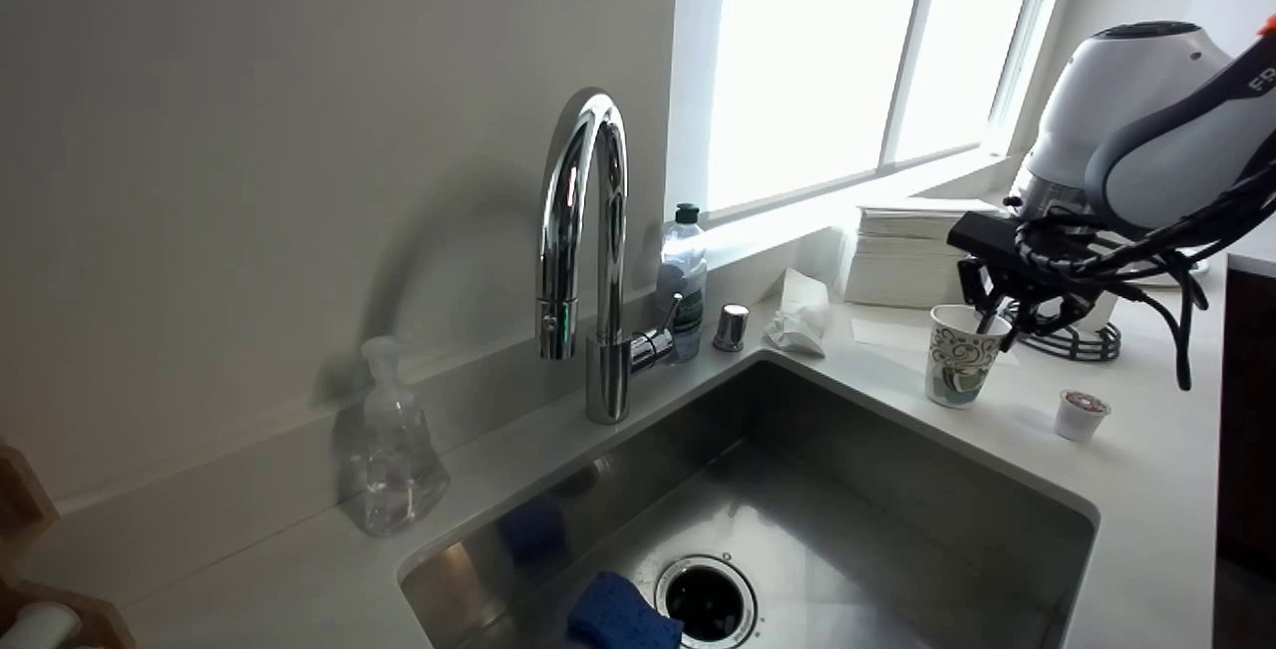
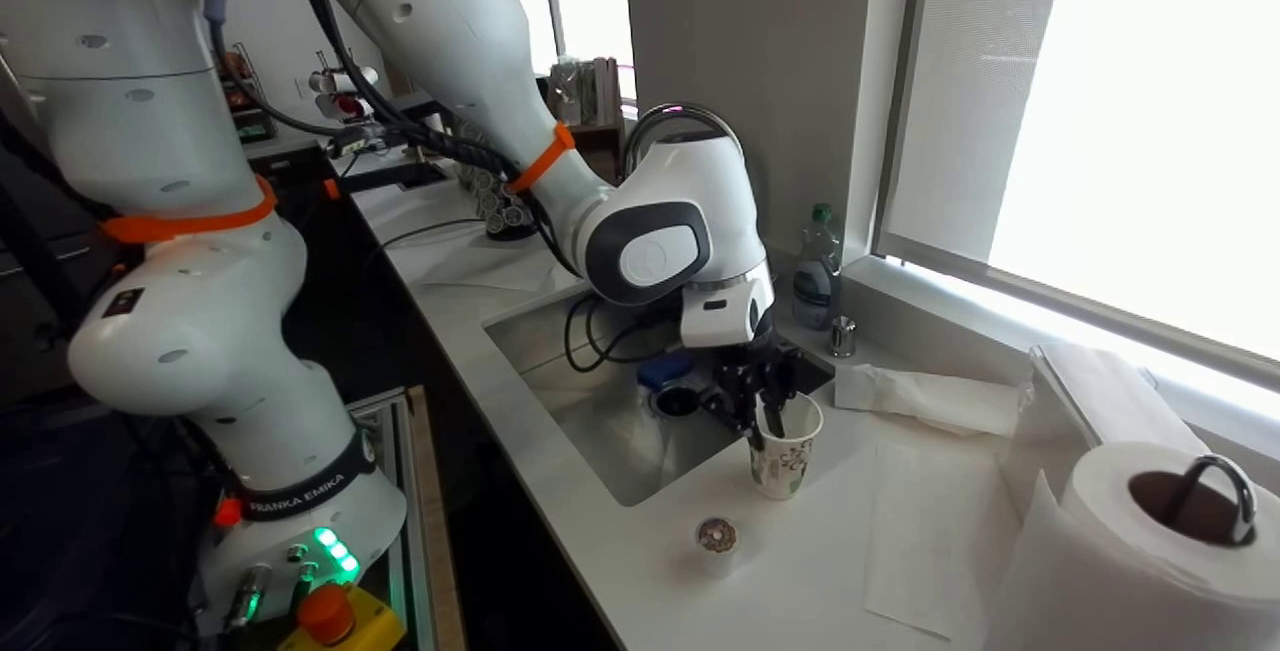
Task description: Pour the water in the cup into the sink
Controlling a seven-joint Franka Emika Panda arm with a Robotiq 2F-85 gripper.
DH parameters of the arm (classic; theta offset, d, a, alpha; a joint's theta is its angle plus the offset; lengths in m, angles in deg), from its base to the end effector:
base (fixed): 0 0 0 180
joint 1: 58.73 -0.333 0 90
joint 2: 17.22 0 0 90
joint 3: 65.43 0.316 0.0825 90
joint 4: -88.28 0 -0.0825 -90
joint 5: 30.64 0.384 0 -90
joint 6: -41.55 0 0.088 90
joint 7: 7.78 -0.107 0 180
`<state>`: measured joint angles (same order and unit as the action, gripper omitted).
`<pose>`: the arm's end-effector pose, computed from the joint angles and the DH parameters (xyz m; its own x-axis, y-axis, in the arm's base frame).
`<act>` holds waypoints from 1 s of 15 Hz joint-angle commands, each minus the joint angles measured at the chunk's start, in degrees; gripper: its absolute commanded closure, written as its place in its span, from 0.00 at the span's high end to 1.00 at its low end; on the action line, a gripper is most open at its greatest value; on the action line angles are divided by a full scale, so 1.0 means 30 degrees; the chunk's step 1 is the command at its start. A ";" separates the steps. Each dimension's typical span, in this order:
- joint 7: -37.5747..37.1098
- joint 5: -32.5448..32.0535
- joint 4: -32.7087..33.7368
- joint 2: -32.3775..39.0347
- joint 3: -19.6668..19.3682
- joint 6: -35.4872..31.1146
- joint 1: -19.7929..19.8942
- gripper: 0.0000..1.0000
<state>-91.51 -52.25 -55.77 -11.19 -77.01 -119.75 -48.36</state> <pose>0.4539 -0.1646 0.2580 0.0589 -0.9738 0.2198 -0.9871 -0.0897 -0.1327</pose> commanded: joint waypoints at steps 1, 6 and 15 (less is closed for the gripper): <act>-0.0704 -0.0593 -0.0236 -0.0422 -0.0855 -0.0451 -0.0814 0.62; 0.0917 0.0556 -0.1487 -0.3784 -0.0188 0.1200 -0.0859 0.99; 0.9741 0.1497 -0.2262 -1.2564 0.3319 1.3309 -0.0692 1.00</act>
<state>-69.84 -48.69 -60.90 -38.54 -69.85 -91.01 -50.23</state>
